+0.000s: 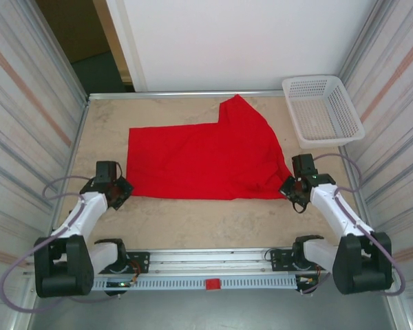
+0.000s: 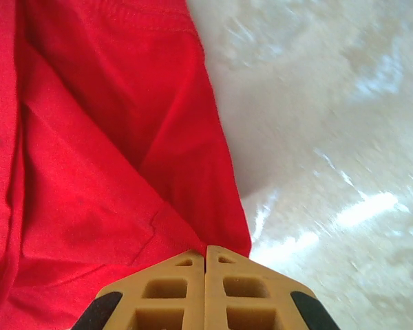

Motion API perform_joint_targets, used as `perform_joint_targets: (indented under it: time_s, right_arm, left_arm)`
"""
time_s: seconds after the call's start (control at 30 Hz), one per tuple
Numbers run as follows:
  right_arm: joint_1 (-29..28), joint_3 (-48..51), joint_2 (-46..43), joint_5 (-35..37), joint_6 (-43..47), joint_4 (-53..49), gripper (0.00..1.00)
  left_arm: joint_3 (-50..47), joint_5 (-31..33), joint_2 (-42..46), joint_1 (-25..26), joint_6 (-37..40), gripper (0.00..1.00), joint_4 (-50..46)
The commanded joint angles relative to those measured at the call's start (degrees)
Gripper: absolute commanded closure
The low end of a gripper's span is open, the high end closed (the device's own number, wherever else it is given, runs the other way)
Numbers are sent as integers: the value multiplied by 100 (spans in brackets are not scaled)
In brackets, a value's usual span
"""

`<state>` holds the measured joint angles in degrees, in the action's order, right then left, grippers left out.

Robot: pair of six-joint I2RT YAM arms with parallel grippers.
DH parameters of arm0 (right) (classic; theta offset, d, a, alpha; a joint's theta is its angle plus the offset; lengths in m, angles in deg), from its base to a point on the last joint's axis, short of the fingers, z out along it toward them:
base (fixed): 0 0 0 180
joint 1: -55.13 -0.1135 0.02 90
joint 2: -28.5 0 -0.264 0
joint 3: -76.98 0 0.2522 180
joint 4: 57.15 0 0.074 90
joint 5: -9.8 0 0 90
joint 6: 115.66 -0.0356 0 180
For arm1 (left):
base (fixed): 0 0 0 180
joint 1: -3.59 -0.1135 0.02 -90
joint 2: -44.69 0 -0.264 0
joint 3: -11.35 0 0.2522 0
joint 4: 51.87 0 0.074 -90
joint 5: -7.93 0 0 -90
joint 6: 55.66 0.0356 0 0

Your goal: Fold the inside-out t-shirt

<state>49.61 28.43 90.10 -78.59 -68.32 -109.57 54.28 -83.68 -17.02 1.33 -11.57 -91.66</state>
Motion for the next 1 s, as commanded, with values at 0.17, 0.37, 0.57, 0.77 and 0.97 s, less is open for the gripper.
perform_joint_targets:
  time_s: [0.17, 0.37, 0.57, 0.77, 0.97]
  right_arm:
    - [86, 138, -955, 296, -449, -939, 100]
    - [90, 272, -805, 251, -493, -880, 100]
    - [17, 81, -935, 216, -488, -921, 71]
    - [-350, -441, -830, -327, -214, -976, 64]
    - [-1809, -762, -191, -116, -421, -704, 54]
  left_arm:
    - [-200, 465, 835, -190, -562, 100, -921]
    - [-361, 461, 907, -257, -681, 100, -1020]
    - [-274, 507, 1025, -257, -608, 65, -1190]
    - [312, 709, 1262, -257, -46, 38, -1380]
    - [863, 488, 902, -257, 694, 30, -1148]
